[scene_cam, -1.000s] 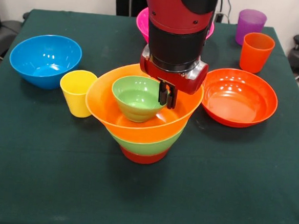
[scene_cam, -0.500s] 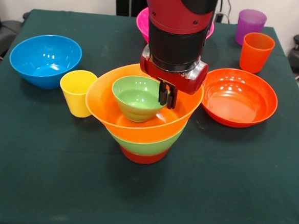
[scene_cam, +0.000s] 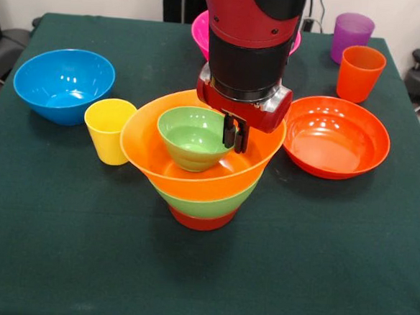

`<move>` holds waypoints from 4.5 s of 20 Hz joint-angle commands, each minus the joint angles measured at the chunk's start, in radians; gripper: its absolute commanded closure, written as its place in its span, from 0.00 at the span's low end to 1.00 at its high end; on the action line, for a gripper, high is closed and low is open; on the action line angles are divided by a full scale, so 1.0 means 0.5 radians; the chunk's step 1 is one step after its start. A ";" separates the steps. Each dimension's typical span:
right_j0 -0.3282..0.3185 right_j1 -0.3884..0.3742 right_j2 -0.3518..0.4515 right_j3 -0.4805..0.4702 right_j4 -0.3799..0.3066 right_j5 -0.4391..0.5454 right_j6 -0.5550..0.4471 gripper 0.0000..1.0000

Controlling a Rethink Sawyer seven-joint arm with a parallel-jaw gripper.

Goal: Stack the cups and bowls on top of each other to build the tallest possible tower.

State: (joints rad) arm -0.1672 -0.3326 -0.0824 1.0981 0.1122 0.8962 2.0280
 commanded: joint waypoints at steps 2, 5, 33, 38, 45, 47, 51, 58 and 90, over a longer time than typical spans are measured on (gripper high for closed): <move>0.009 0.049 0.205 -0.001 -0.112 -0.098 -0.112 1.00; 0.007 0.048 0.206 0.001 -0.111 -0.089 -0.116 1.00; 0.035 0.052 0.236 -0.025 -0.065 -0.031 -0.068 1.00; 0.038 0.057 0.235 -0.043 -0.061 -0.021 -0.055 1.00; 0.037 0.092 0.251 -0.083 -0.052 -0.036 -0.045 1.00; 0.035 0.098 0.252 -0.093 -0.054 -0.036 -0.050 1.00; 0.032 0.100 0.258 -0.086 -0.055 -0.044 -0.056 1.00; 0.025 0.027 0.273 -0.002 -0.034 -0.013 -0.058 1.00; -0.003 0.079 0.239 -0.039 -0.124 -0.023 -0.088 1.00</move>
State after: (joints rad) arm -0.1687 -0.3677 -0.0554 1.0976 0.1076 0.8966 2.0280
